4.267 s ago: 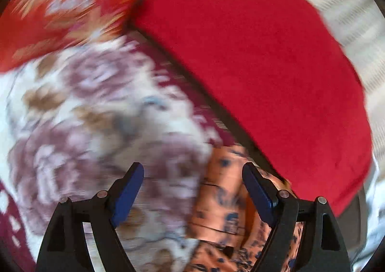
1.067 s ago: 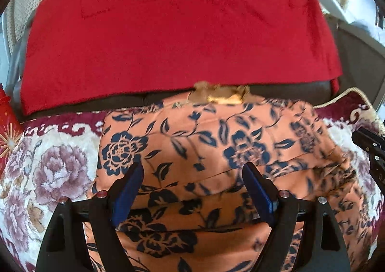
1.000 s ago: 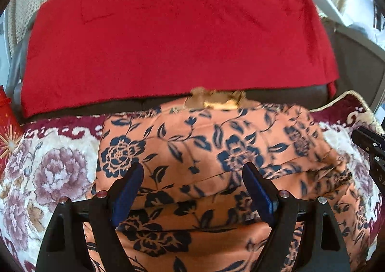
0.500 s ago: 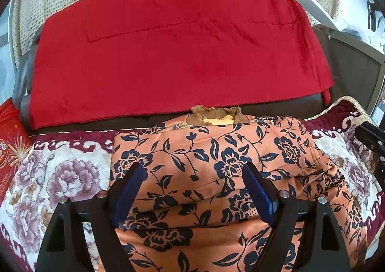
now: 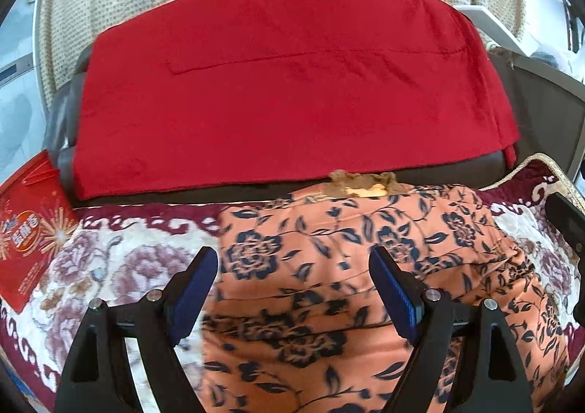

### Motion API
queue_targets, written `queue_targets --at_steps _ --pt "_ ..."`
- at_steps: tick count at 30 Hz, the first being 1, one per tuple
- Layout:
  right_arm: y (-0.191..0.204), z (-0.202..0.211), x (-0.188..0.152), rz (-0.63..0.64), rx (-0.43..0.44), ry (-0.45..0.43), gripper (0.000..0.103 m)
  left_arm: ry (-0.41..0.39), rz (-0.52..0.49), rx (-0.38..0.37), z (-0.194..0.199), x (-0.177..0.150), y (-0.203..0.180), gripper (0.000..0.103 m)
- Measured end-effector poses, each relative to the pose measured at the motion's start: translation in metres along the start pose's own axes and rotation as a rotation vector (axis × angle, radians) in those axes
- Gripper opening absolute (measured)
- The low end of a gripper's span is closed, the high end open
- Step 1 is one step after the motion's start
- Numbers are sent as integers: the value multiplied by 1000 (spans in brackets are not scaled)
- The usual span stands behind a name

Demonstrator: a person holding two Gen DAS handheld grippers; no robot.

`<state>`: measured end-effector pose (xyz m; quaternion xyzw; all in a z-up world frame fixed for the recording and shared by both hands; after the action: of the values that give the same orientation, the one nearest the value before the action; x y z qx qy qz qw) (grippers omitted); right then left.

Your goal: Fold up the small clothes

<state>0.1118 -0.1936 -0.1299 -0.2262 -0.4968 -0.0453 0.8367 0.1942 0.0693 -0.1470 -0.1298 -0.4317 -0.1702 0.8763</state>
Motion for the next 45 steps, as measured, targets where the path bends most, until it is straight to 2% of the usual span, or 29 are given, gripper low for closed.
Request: queue_targets --at_steps 7,13,20,26,34,45 --pt "48 19 11 76 63 -18 86 -9 -12 113 19 -9 46 85" --pt "92 31 10 148 140 -16 86 -24 30 216 41 -17 102 85" --pt "157 52 -10 266 347 49 86 -19 131 312 60 -33 165 85" --pt "198 69 -33 304 520 134 86 -30 202 332 70 -39 191 85" --pt "213 82 -45 344 554 126 86 -28 192 340 69 -39 191 85" --pt "203 82 -41 352 510 104 86 -28 171 319 66 -35 178 85"
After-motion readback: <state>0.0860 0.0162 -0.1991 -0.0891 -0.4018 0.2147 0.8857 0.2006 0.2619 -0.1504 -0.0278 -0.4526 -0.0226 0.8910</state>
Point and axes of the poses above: each gripper's, at about its wrist camera, not at the fingertips, and z roughly against the way its jaws point, y to its left, x to its top, the point moved 6 cm from there along -z, roughly the way its jaws point, and after that the axes turned 10 degrees about -x, right-handed, at the moved point
